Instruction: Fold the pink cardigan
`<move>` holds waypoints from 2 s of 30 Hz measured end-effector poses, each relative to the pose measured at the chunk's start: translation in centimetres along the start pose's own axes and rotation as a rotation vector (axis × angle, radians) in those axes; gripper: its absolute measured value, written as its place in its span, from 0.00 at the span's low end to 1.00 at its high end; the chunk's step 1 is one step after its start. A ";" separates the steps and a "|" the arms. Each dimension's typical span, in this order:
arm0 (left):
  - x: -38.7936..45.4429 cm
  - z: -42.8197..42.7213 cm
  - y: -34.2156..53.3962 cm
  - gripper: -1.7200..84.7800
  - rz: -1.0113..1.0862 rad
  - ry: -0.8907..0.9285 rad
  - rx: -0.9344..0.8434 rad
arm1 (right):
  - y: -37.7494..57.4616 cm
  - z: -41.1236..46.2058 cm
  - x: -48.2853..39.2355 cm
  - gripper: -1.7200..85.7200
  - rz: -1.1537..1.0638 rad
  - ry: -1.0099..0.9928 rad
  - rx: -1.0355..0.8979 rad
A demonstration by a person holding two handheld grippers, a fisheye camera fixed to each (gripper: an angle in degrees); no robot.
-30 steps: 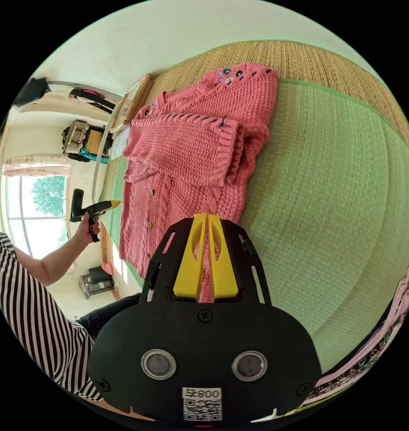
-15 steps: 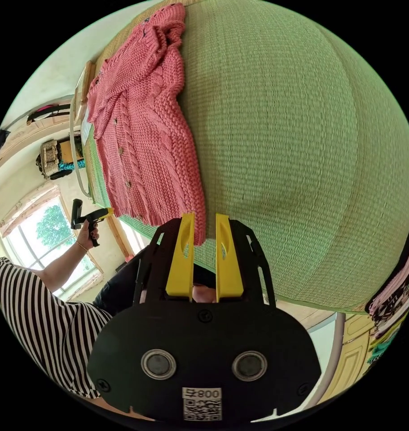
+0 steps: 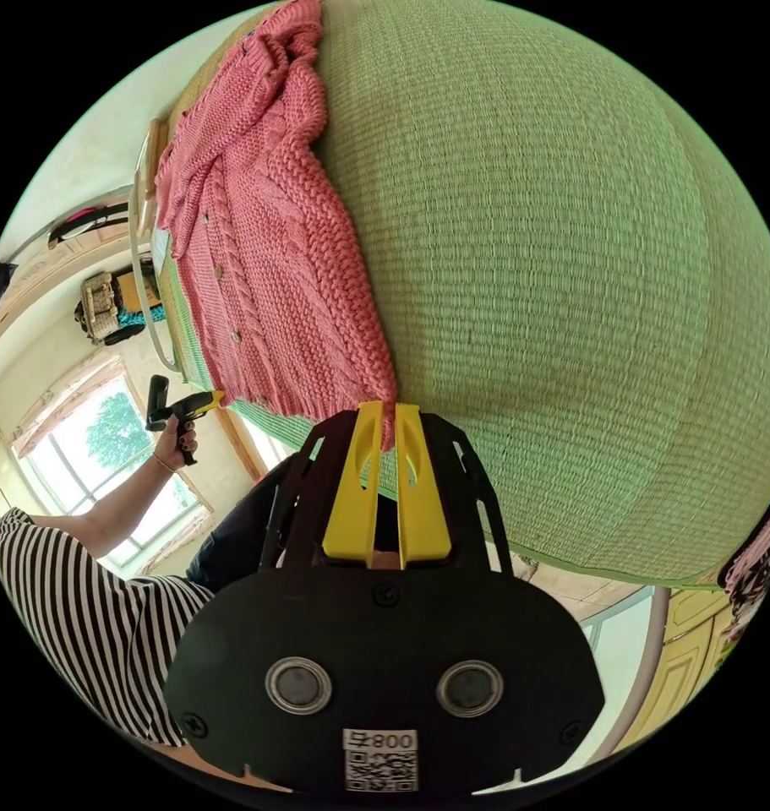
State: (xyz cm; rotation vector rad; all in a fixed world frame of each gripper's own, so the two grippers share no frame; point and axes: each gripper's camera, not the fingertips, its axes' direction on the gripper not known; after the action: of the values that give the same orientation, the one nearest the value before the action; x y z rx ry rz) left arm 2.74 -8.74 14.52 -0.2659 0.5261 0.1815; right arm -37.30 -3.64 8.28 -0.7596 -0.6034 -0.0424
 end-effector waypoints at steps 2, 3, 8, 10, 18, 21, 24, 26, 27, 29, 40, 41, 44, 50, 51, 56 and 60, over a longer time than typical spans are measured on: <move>0.2 -0.3 0.2 0.08 0.009 0.001 -0.011 | 0.2 0.2 0.0 0.05 -0.007 0.002 -0.015; 0.2 -0.4 0.3 0.08 0.008 0.002 -0.012 | 0.4 0.2 0.0 0.04 -0.012 0.008 -0.027; -0.1 -2.2 1.9 0.07 -0.015 0.036 0.002 | 1.6 -0.6 0.3 0.03 -0.010 -0.041 -0.038; -0.1 -2.8 2.6 0.07 -0.022 0.050 0.006 | 2.3 -1.3 0.5 0.03 -0.006 -0.066 -0.038; 0.0 -4.7 5.6 0.07 -0.042 0.073 -0.004 | 4.5 -2.5 0.1 0.03 -0.036 -0.092 -0.102; -0.2 -5.2 6.8 0.07 -0.064 0.068 -0.022 | 5.6 -2.8 0.3 0.03 -0.032 -0.090 -0.131; -0.4 -5.6 7.7 0.07 -0.089 0.065 -0.044 | 6.5 -3.2 0.8 0.03 -0.010 -0.110 -0.139; -0.1 -6.1 8.0 0.07 -0.100 0.083 -0.035 | 6.6 -3.7 1.0 0.03 -0.003 -0.126 -0.130; 0.0 -6.3 8.0 0.07 -0.098 0.091 -0.030 | 6.4 -4.1 0.9 0.03 -0.009 -0.128 -0.123; 1.0 -7.4 7.5 0.07 -0.065 0.113 -0.007 | 5.9 -4.9 0.3 0.03 -0.034 -0.129 -0.116; 7.2 -15.3 2.4 0.07 0.113 0.187 0.161 | -0.7 -13.7 -4.7 0.03 -0.224 -0.124 0.052; 8.0 -16.3 1.5 0.07 0.133 0.189 0.183 | -1.2 -14.2 -5.0 0.03 -0.232 -0.120 0.062; 9.8 -18.4 -1.1 0.06 0.174 0.186 0.226 | -4.3 -16.8 -5.8 0.03 -0.259 -0.115 0.123; 12.2 -21.7 -6.9 0.06 0.175 0.201 0.326 | -12.0 -20.2 -6.6 0.03 -0.263 -0.094 0.204; 12.4 -21.9 -7.6 0.06 0.169 0.204 0.335 | -13.7 -20.4 -6.5 0.03 -0.253 -0.090 0.207; 14.3 -22.6 -12.4 0.06 0.153 0.191 0.341 | -18.9 -20.4 -6.3 0.03 -0.214 -0.080 0.197; 15.9 -23.5 -14.0 0.06 0.180 0.196 0.337 | -20.6 -21.1 -7.1 0.03 -0.254 -0.061 0.190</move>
State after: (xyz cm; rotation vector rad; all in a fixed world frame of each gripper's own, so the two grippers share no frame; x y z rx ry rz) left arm 8.55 -27.29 -10.36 0.0942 0.7651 0.2391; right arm -37.76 -33.79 5.68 -0.4991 -0.7485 -0.1937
